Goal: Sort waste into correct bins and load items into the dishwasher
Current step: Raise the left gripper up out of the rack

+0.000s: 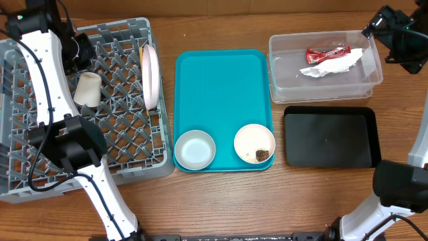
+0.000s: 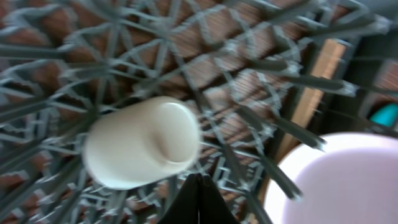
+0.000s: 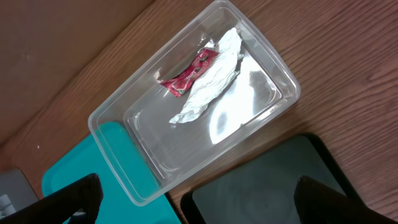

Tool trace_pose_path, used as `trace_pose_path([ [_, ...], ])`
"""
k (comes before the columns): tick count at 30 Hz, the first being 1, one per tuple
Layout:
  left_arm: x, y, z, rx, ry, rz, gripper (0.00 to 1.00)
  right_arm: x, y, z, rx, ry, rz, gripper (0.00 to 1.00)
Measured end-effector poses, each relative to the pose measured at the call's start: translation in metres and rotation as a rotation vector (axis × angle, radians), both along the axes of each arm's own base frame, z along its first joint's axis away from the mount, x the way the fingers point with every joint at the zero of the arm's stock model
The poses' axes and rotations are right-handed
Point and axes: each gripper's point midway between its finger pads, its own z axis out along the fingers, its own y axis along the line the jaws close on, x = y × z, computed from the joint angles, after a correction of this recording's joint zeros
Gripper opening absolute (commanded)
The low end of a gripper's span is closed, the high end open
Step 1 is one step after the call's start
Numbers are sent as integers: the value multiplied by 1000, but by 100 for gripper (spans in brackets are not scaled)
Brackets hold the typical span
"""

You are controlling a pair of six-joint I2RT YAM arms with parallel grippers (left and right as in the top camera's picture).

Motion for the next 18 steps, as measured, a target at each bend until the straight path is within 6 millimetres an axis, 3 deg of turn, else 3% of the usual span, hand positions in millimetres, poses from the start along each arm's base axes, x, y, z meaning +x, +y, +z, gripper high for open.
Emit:
trace_pose_path([
  [5,-6,15,-5,60,35,40,4,0,0,0,0,0,0,100],
  [11,-8,18,-40,44,119,54,4,0,0,0,0,0,-1,100],
  [18,-6,19,-39,46,110,62,4,0,0,0,0,0,0,100],
])
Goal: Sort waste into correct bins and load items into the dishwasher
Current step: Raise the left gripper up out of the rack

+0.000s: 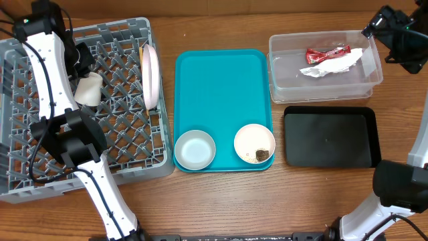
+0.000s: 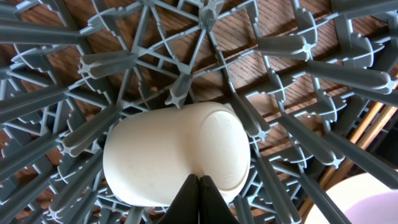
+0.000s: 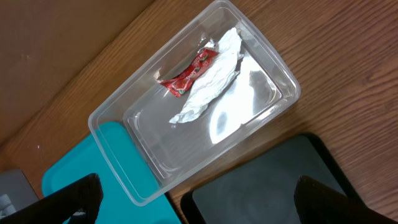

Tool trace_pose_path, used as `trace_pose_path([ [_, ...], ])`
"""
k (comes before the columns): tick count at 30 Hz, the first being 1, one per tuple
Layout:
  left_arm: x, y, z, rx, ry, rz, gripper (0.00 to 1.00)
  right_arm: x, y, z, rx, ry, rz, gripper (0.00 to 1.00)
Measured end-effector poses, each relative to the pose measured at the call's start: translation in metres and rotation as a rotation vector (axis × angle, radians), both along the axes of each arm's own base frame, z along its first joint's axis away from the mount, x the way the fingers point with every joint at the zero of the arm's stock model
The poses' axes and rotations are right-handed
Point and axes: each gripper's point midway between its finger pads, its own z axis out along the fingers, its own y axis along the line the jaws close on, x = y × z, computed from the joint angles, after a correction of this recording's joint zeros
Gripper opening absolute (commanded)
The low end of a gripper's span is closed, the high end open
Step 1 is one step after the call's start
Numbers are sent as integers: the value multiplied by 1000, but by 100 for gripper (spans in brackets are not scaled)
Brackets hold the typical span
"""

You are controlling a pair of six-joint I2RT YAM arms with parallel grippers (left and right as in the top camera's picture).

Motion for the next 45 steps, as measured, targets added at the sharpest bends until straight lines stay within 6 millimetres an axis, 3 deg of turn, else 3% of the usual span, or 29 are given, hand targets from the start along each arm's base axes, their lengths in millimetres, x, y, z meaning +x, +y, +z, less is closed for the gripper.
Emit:
trace_pose_path([
  [13,25,-19,3,-121,-117,-29,4,0,0,0,0,0,0,100],
  [26,-1,-10,-2,-59,-1,-6,4,0,0,0,0,0,0,100],
  [36,-8,-7,-3,-43,33,3,4,0,0,0,0,0,0,100],
  [38,-22,-9,-4,-55,88,24,4,0,0,0,0,0,0,100],
  [41,-37,-2,-4,-64,133,68,4,0,0,0,0,0,0,100],
  [45,-52,23,-2,-85,139,157,4,0,0,0,0,0,0,100],
])
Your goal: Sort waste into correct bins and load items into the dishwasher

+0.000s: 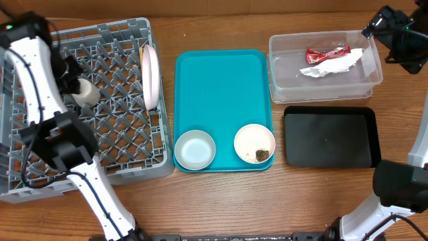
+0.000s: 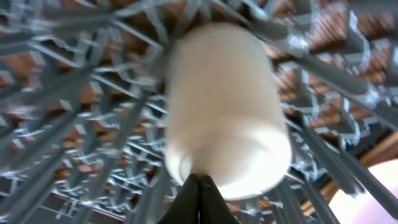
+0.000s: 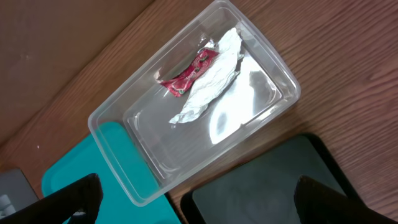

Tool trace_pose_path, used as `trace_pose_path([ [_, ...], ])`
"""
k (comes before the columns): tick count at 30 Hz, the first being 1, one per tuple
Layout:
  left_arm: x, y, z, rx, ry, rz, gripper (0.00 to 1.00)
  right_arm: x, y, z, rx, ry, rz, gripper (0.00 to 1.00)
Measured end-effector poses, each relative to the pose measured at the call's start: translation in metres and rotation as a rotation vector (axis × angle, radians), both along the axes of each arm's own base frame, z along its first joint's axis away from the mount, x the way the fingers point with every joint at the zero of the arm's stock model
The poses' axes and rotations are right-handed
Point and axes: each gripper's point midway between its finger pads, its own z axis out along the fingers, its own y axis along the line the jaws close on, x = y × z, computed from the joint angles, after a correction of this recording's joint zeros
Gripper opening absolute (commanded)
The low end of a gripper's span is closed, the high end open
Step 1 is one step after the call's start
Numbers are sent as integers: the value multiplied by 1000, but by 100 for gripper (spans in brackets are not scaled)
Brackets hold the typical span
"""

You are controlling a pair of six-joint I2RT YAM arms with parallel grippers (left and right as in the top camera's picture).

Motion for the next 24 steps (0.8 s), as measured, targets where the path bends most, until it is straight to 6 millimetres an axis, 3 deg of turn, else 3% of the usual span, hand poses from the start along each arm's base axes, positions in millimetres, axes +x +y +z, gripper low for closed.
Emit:
trace_pose_path([
  [6,-16,36,16,2,-50,103,4,0,0,0,0,1,0,100],
  [10,-13,19,60,-32,-176,75,5,0,0,0,0,1,0,100],
  [11,-11,9,72,-56,-215,47,7,0,0,0,0,1,0,100],
  [14,4,-54,121,-178,-386,-141,97,0,0,0,0,0,0,100],
  [17,17,-124,138,-266,-440,-320,100,0,0,0,0,0,0,100],
  [20,22,-179,138,-294,-428,-458,100,0,0,0,0,0,0,100],
  [24,19,-218,136,-254,-397,-562,100,0,0,0,0,1,0,100],
])
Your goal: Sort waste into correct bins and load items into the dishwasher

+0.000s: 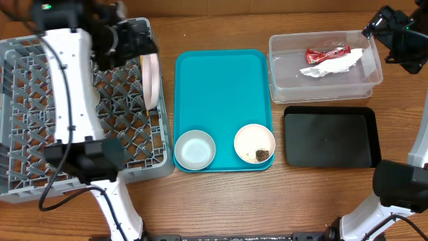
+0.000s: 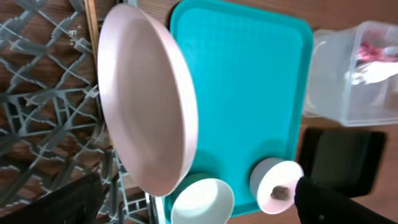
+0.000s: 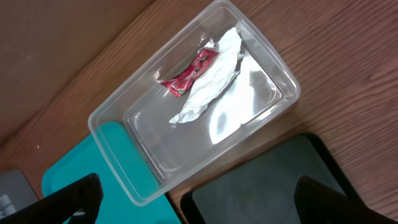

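A grey dish rack (image 1: 127, 144) fills the left of the table, and a pink plate (image 1: 152, 72) stands on edge near its right side. My left gripper (image 1: 137, 40) hangs open over the rack's far right corner, beside the plate (image 2: 149, 99), holding nothing. On the teal tray (image 1: 224, 87) sit a clean white bowl (image 1: 195, 148) and a bowl with food scraps (image 1: 255, 144). Both bowls show in the left wrist view too (image 2: 202, 202) (image 2: 277, 186). My right gripper (image 3: 208, 199) is open, high above the clear bin (image 3: 155, 134). My left arm hides the rack's middle.
The clear bin (image 1: 326, 63) at the back right holds a red wrapper (image 1: 328, 52) and a white napkin (image 1: 331, 65). An empty black bin (image 1: 328, 137) lies in front of it. The rack's tall walls stand beside the tray's left edge.
My left gripper was shut with its tips at the cream cup in the rack's left part. Now it is open, over the rack's far right corner, and the cup no longer shows.
The cream cup lay on its side in the rack with my shut left gripper over it. Then the shut fingertips touched it. Later the cup looked upright among the pegs. Now the left gripper is open near the plate. The right arm stayed still throughout.
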Tool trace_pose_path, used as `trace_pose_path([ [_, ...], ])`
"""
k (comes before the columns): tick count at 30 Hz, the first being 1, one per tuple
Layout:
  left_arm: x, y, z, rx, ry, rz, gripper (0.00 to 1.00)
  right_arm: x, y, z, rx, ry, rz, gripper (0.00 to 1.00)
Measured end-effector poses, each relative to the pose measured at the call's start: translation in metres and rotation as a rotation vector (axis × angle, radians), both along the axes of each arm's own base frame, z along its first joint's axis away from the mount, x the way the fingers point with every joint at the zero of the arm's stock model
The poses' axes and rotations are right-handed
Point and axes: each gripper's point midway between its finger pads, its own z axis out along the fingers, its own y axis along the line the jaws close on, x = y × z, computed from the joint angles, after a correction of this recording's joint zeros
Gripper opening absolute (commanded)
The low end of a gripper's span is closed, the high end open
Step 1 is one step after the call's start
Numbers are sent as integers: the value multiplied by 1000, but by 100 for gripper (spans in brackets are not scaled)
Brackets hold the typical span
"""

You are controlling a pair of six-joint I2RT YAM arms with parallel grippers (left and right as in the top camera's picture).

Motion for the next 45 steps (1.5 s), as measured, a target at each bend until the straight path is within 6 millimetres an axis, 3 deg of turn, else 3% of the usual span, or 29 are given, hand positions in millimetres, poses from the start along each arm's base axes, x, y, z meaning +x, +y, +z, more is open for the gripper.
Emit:
trace_pose_path([
  [3,-10,-6,10,58,-18,-9,100,0,0,0,0,0,0,100],
  [5,-27,-8,28,98,-49,-3,100,0,0,0,0,0,0,100],
  [7,-57,-13,48,135,-78,3,99,0,0,0,1,0,0,100],
  [9,-90,-23,53,149,-66,-18,95,0,0,0,0,0,-1,100],
  [11,-126,-36,41,157,1,-46,87,0,0,0,0,-1,-1,100],
  [13,-151,-51,7,168,113,-77,80,0,0,0,0,0,0,100],
  [16,-156,-65,-48,208,218,-78,52,0,0,0,1,0,0,100],
  [17,-158,-66,-58,222,235,-82,49,0,0,0,1,0,1,100],
  [18,-162,-70,-88,258,290,-63,47,0,0,0,1,-1,1,100],
  [19,-164,-71,-105,282,305,-54,47,0,0,0,1,-1,0,100],
  [26,-172,-61,-166,350,344,78,54,0,0,0,2,-1,0,100],
  [33,-191,-44,-188,431,400,140,52,0,0,0,2,-1,1,100],
  [45,-182,-39,-187,466,354,152,51,0,0,0,1,0,0,100],
])
